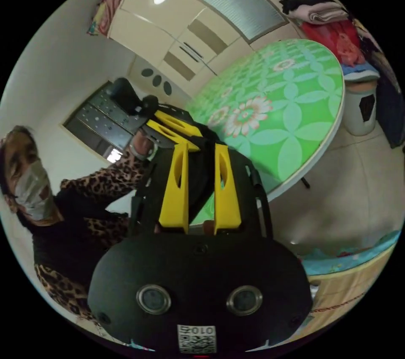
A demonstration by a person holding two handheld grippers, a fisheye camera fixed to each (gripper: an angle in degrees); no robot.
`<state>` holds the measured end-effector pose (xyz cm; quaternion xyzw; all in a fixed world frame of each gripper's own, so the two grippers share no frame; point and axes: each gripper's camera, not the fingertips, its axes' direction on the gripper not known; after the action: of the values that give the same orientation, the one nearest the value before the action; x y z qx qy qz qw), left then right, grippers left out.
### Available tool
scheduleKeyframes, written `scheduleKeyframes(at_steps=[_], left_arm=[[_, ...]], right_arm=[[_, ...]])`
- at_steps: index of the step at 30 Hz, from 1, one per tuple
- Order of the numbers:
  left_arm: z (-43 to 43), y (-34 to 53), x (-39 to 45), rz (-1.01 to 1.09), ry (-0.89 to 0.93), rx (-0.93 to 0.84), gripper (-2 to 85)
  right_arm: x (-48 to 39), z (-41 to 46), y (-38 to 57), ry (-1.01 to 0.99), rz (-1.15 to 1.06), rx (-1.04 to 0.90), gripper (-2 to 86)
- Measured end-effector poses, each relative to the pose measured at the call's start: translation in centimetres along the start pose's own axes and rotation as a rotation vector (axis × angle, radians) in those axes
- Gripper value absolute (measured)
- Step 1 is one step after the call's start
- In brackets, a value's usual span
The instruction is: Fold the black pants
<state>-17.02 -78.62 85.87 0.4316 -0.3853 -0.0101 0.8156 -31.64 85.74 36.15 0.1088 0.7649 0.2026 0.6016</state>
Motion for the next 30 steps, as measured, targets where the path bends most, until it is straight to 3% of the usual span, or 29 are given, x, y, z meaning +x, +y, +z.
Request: scheduleKeyframes(at_steps=[2, 13, 16, 21, 25, 27, 30], left_arm=[[-1.3, -0.5, -0.7, -0.021, -0.014, -0.026, 0.6], [-9.7, 4.0, -2.6, -0.235, -0.180, 0.080, -0.3], [-11.3, 5.9, -3.4, -0.324, -0.165, 0.111, -0.3], [-10.0, 8.1, -5.5, -0.493, -0.084, -0.030, -0.3], [-12.4, 9.7, -6.7, -0.594, 0.072, 0.117, -0.3], [-13.7, 9.5, -7.5, -0.618, 0.115, 0.133, -0.3], [-15.8, 8.0, -8.4, -0.638, 0.116, 0.122, -0.3]], right_arm=[[-0.9, 0.6, -0.5, 0.113, -0.017, -0.025, 5.6], [-0.5, 0.6, -0.8, 0.149, 0.111, 0.013, 5.0], [-0.3, 0.8, -1.0, 0.141, 0.155, -0.001, 5.2], [-0.6, -0.4, -1.1, 0.085, 0.205, 0.019, 5.7], [-5.6, -2.2, -0.7, 0.026, 0.061, 0.084, 4.8], [-8.5, -0.8, -1.0, -0.021, -0.025, 0.022, 3.6], [-12.0, 3.4, -1.4, 0.127, -0.082, -0.146, 3.0]])
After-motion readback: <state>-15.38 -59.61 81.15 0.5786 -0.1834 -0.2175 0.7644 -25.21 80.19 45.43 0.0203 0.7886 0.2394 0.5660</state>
